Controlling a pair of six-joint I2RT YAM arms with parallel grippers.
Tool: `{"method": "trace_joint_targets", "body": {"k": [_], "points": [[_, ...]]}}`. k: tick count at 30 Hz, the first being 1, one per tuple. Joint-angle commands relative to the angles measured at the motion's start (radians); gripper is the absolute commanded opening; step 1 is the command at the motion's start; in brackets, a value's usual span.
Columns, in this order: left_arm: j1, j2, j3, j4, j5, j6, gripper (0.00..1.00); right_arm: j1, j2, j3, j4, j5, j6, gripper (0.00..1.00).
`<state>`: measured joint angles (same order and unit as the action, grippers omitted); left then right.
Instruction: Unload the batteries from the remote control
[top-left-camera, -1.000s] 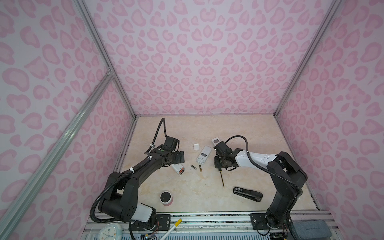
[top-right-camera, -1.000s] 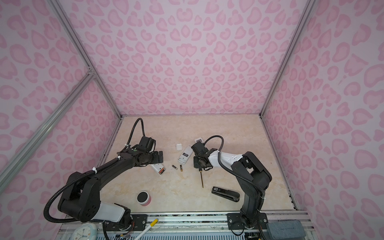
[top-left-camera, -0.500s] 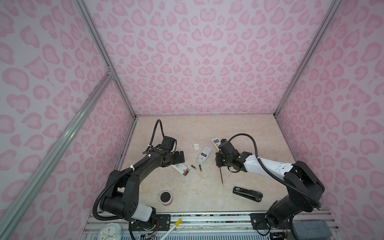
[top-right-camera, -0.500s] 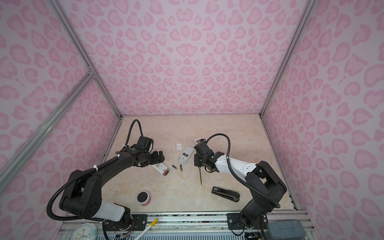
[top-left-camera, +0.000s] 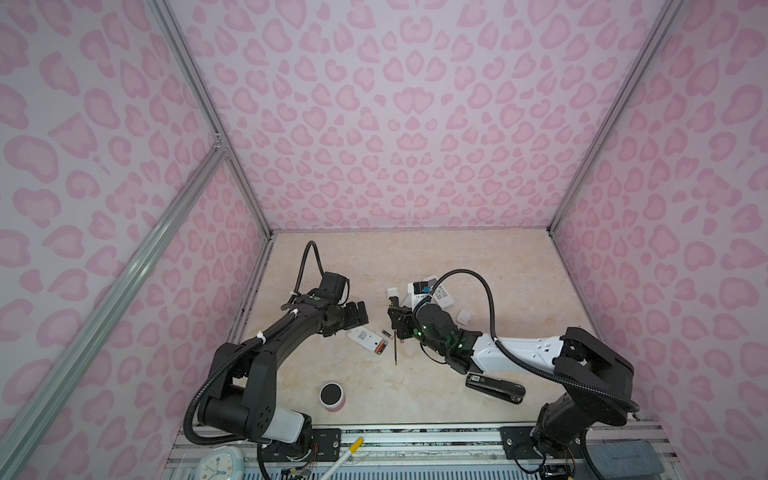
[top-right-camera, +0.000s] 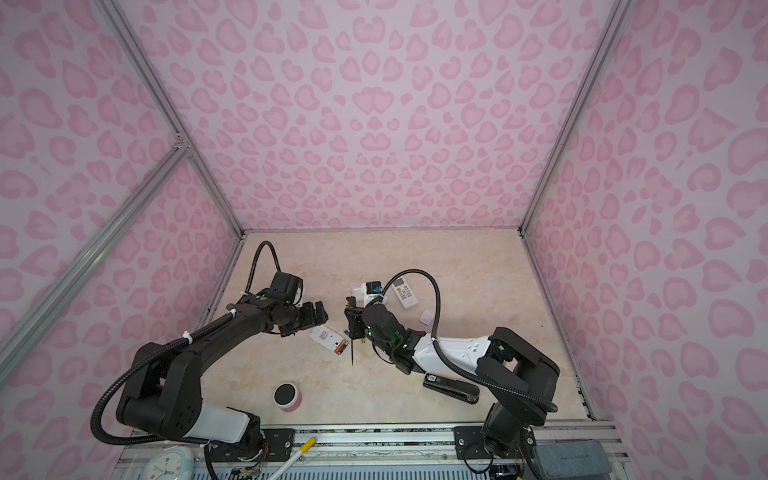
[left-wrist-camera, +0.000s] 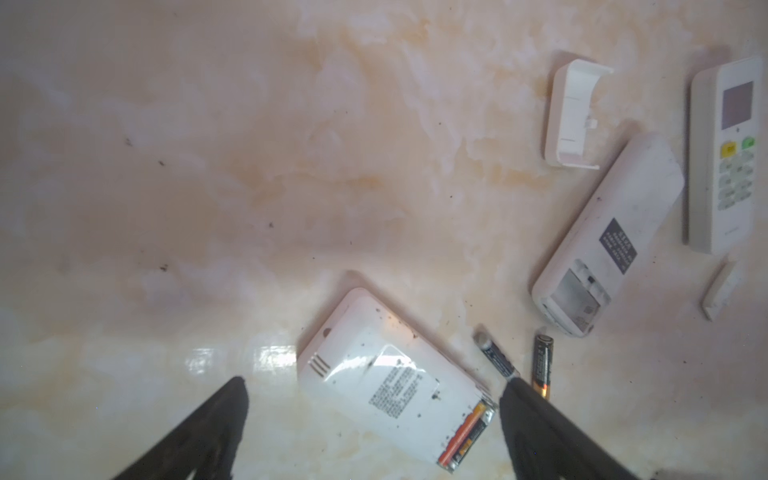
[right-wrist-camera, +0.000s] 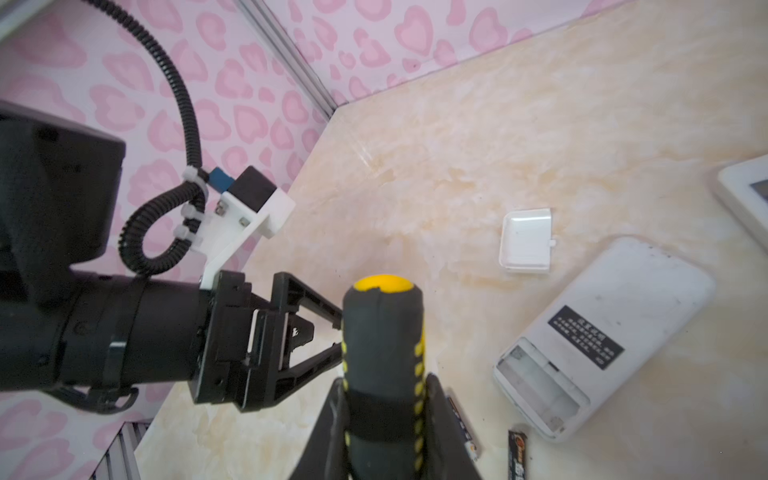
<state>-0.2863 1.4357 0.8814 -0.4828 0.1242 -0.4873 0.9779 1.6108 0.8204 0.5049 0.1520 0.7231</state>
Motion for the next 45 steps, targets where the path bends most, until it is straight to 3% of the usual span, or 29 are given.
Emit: {"method": "trace_joint_targets", "body": {"k": [1,7,10,16,21,23,27,29,31,33,34,36,41,45], "points": [[0.0,-0.105,-0.038,0.017,-0.01,0.099,0.98,-0.011,-0.035,-0.023,0.07,0.119,0.048,0.0],[-0.028,-0.352,-0.139,0.228,0.241,0.141,0.96,-0.054,-0.09,0.018,-0.001,0.104,0.09,0.0],[-0.11,-0.409,-0.162,0.293,0.252,0.163,0.91,-0.081,-0.103,0.035,0.005,0.048,0.112,0.0],[-0.218,-0.394,-0.208,0.42,0.32,0.18,0.86,-0.105,-0.115,0.095,-0.039,-0.071,0.137,0.0],[-0.234,-0.359,-0.203,0.46,0.366,0.158,0.75,-0.104,-0.126,0.098,-0.018,-0.139,0.167,0.0],[-0.234,-0.357,-0.202,0.48,0.397,0.152,0.61,-0.104,-0.129,0.093,-0.003,-0.159,0.183,0.0],[-0.234,-0.361,-0.196,0.468,0.419,0.157,0.13,-0.104,-0.133,0.081,0.021,-0.188,0.215,0.0],[-0.234,-0.37,-0.197,0.458,0.418,0.169,0.04,-0.105,-0.137,0.076,0.033,-0.199,0.233,0.0],[-0.234,-0.386,-0.199,0.439,0.41,0.186,0.04,-0.109,-0.141,0.077,0.033,-0.214,0.243,0.05],[-0.234,-0.399,-0.195,0.413,0.39,0.212,0.04,-0.11,-0.144,0.095,-0.006,-0.224,0.242,0.38],[-0.235,-0.406,-0.194,0.399,0.38,0.226,0.04,-0.111,-0.144,0.112,-0.052,-0.228,0.238,0.48],[-0.237,-0.416,-0.187,0.374,0.363,0.253,0.04,-0.116,-0.141,0.145,-0.131,-0.243,0.221,0.56],[-0.256,-0.415,-0.154,0.306,0.332,0.304,0.04,-0.132,-0.109,0.2,-0.213,-0.31,0.197,0.59],[-0.273,-0.413,-0.139,0.286,0.296,0.319,0.04,-0.134,-0.077,0.245,-0.263,-0.345,0.184,0.47]]}}
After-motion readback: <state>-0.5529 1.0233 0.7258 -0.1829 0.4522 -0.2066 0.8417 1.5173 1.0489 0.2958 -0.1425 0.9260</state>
